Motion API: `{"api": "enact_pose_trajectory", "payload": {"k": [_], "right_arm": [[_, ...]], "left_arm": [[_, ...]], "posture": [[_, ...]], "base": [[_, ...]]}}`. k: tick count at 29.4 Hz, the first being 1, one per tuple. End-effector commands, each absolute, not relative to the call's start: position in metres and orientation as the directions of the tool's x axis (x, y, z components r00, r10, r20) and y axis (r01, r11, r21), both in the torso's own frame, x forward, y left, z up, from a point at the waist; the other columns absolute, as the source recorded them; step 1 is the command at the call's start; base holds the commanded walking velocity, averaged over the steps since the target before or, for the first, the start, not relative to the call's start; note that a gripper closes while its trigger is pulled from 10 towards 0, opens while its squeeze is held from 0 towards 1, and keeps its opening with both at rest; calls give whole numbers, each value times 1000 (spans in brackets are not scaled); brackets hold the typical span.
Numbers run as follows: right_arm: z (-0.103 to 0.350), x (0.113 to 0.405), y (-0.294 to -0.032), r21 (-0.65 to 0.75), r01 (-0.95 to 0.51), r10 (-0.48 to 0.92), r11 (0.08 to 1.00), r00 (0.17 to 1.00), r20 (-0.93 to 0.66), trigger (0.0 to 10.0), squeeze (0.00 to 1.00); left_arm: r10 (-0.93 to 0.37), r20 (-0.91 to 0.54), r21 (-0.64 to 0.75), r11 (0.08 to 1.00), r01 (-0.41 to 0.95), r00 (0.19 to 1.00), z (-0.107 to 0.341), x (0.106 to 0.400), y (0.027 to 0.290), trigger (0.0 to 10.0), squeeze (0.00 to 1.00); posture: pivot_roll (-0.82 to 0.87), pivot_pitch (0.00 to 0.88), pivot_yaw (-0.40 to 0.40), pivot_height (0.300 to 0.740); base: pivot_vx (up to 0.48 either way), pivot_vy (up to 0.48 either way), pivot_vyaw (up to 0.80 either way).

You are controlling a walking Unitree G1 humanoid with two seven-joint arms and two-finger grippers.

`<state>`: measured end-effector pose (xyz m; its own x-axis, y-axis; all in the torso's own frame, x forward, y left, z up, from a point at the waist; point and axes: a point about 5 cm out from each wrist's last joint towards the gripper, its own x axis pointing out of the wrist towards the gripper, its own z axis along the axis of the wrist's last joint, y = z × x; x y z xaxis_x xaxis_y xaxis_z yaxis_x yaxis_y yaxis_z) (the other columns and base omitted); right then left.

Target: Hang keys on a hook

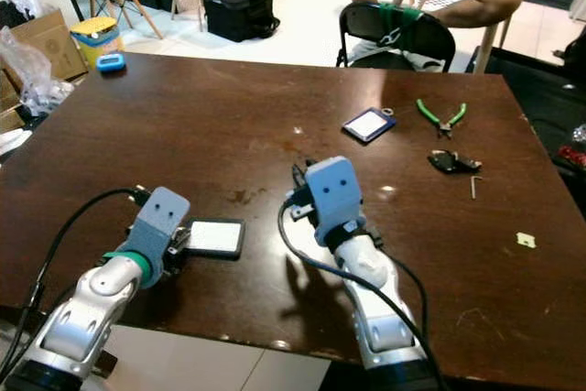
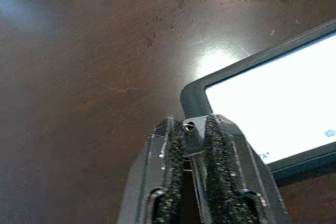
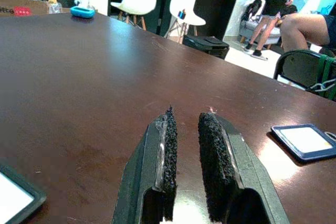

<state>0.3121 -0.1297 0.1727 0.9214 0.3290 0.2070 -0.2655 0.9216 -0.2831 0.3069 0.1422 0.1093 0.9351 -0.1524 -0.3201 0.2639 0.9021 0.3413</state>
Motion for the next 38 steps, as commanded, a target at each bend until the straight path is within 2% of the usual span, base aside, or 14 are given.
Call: {"api": "enact_pose_trajectory", "payload": {"k": [1,13,18,22,23,26,27,31,38], "right_arm": [[171,311,-129,-277,-272,332,921,922,200,10000,0],[172,311,-131,-279,-267,328,922,923,201,10000,0],[172,311,-130,-278,-269,330,922,922,202,10000,0],[172,311,-130,-278,-271,332,921,921,202,10000,0],[171,311,-130,-278,-271,332,922,921,201,10000,0],[171,311,-129,-277,-271,331,922,922,201,10000,0],[171,311,-129,-276,-270,331,922,922,201,10000,0],[171,311,-128,-274,-272,332,922,921,203,10000,0],[172,311,-129,-276,-269,330,923,922,203,10000,0]], "left_arm": [[-129,-364,339,904,260,923,98,303,148,0,0],[-127,-324,339,910,240,937,100,307,146,0,0],[-119,-245,317,928,195,962,115,312,146,0,0],[-124,-116,313,937,155,985,141,316,147,0,0],[-147,-131,342,921,184,980,141,314,146,9843,0],[-208,-189,369,890,266,960,136,309,143,10000,0],[-231,-215,367,881,298,949,132,307,142,10000,1000],[-270,-323,384,838,387,907,113,303,140,10000,1000],[-180,-341,377,873,310,923,109,315,148,10000,1000]], "posture": [[-146,73,127,740],[-152,72,128,740],[-150,72,127,740],[-149,72,127,740],[-149,72,127,740],[-145,72,130,740],[-142,72,130,740],[-145,72,131,740],[-151,74,132,740]], "base": [[0,0,0],[0,0,0],[0,0,0],[0,0,0],[0,0,0],[0,0,0],[0,0,0],[0,0,0],[0,0,0]]}}
